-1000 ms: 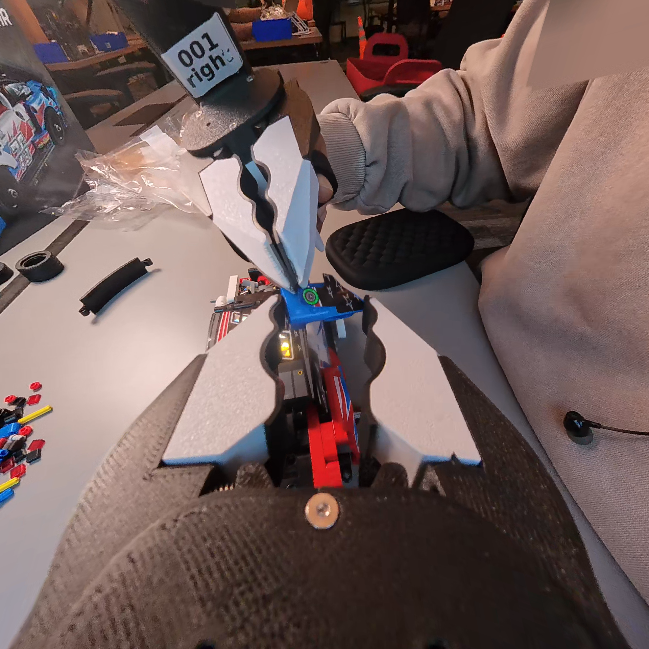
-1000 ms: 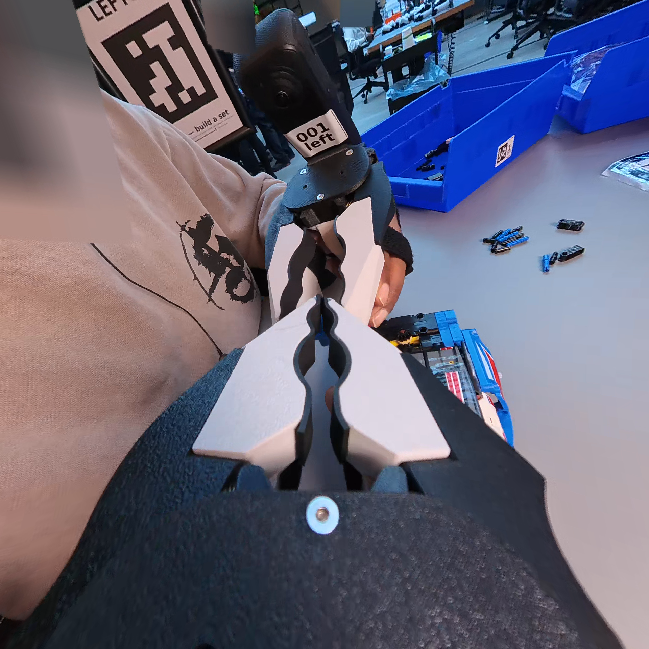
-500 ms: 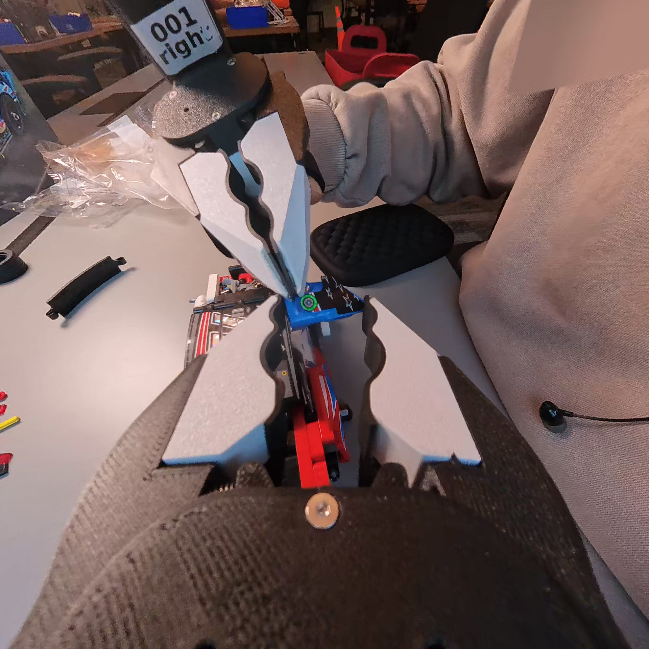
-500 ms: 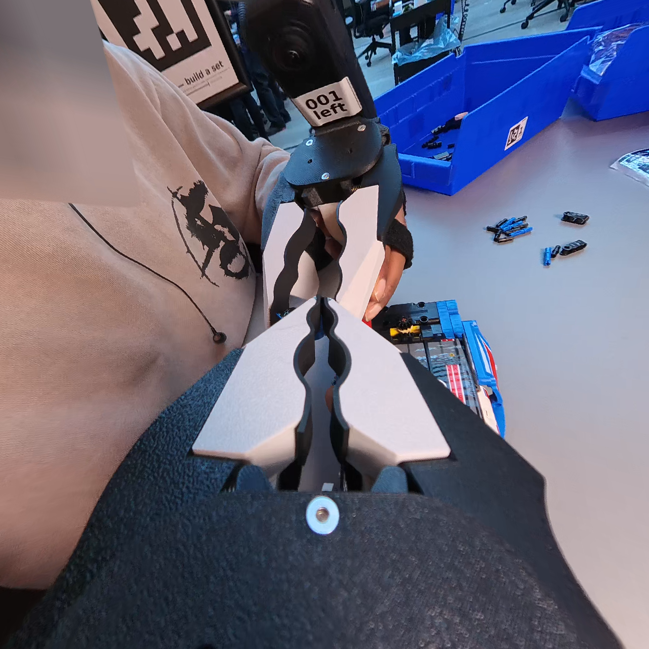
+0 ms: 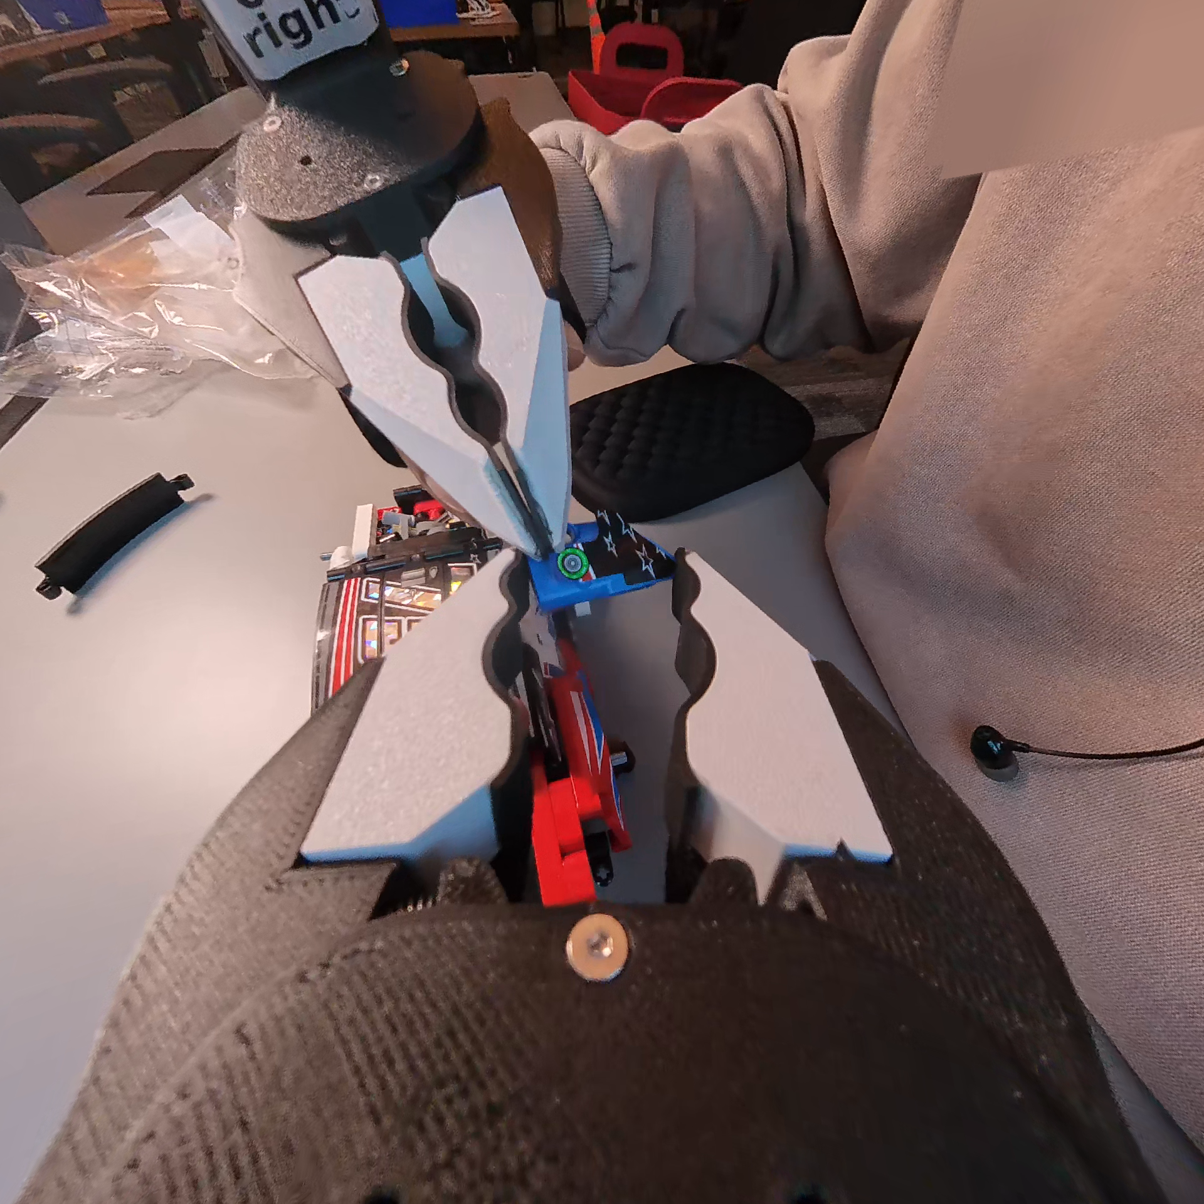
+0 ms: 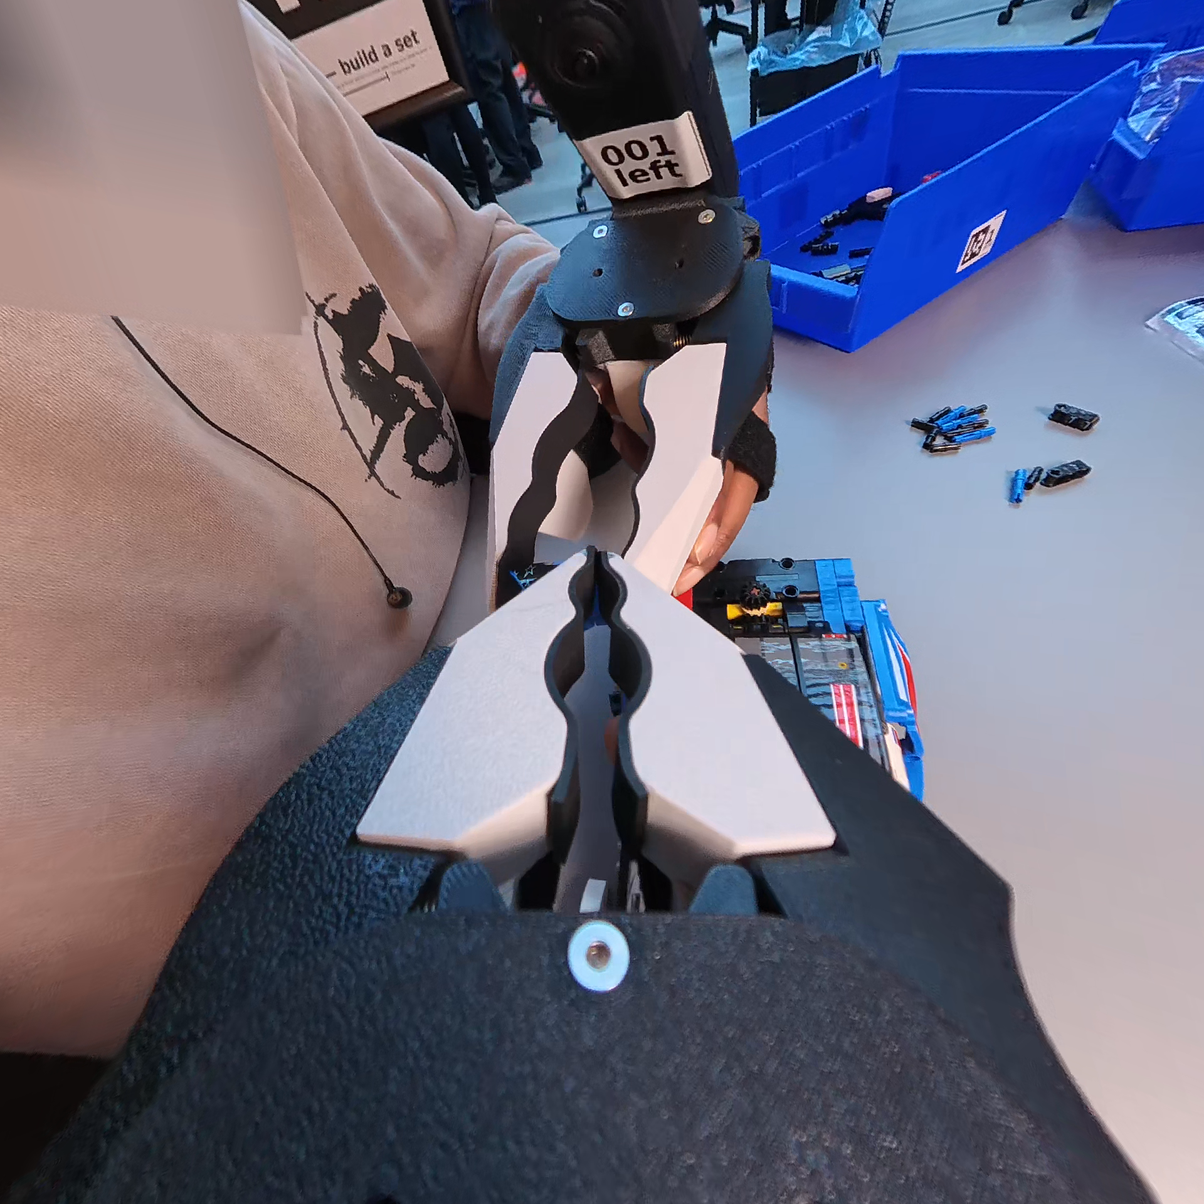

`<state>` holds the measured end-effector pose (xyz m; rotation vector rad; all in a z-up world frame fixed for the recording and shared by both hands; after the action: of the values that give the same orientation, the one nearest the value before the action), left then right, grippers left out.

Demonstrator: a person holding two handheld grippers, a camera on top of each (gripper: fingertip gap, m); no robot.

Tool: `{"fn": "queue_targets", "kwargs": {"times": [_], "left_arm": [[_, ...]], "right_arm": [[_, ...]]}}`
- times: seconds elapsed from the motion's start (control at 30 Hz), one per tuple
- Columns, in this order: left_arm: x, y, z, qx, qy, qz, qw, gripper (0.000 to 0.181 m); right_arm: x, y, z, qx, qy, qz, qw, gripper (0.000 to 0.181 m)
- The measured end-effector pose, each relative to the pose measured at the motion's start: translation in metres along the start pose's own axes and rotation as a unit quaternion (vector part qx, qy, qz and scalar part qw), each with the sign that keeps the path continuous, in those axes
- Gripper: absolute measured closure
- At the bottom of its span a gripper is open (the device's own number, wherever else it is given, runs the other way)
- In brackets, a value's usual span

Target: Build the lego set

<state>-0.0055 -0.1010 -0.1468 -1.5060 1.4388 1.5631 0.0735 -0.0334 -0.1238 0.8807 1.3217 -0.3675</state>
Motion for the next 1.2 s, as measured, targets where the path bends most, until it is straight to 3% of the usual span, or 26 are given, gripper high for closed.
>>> {"fn": "queue_targets", "kwargs": {"times": [0.7, 1.2], "left_arm": [[0.005, 0.0, 0.005, 0.003, 0.015, 0.013, 1.0, 0.138], [0.004, 0.003, 0.005, 0.01, 0.016, 0.01, 1.0, 0.139]], "right_arm": [[-0.005, -0.003, 0.001, 0.042, 0.084, 0.11, 0.99, 0.181], [-0.011, -0.005, 0.005, 0.071, 0.116, 0.133, 0.982, 0.181]]}}
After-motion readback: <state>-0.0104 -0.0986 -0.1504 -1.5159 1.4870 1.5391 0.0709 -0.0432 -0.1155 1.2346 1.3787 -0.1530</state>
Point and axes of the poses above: each gripper's, where its closed fingertips meet, y back along the fingers, x out of its underside, z = x × y across the jaws, the point moved 7 cm from there along y, back along the fingers, and after that the axes turned 13 degrees about y, right-handed, at the moved point
